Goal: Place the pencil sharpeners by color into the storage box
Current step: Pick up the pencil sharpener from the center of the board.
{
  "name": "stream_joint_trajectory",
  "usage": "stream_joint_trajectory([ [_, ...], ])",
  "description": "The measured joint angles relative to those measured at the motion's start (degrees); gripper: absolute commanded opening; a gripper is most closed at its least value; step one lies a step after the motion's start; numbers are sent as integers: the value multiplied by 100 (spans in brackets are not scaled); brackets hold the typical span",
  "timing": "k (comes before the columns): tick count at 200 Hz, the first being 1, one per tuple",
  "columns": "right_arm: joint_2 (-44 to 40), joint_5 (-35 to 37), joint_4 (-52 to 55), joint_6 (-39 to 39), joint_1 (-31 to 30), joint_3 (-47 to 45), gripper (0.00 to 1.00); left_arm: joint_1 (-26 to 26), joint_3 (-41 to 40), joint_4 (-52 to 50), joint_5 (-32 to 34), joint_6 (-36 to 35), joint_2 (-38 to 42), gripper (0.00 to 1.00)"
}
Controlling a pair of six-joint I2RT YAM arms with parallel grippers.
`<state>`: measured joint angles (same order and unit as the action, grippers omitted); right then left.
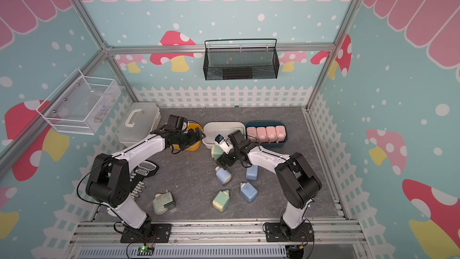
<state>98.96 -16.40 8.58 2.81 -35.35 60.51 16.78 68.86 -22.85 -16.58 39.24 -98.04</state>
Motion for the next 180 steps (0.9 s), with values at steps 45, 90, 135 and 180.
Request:
stream_joint_trajectory([
  [45,101,-455,24,140,0,168,99,0,-2,0,0,0,0,96],
  [90,98,-1193,61,144,-20,168,99,0,0,-2,-24,0,-85,96],
  [135,2,-1099,133,122,-63,168,99,0,0,2,-63,0,-118,96],
  [180,15,-140,170,129,-278,256,96,0,0,4,-136,-4,-118,96],
])
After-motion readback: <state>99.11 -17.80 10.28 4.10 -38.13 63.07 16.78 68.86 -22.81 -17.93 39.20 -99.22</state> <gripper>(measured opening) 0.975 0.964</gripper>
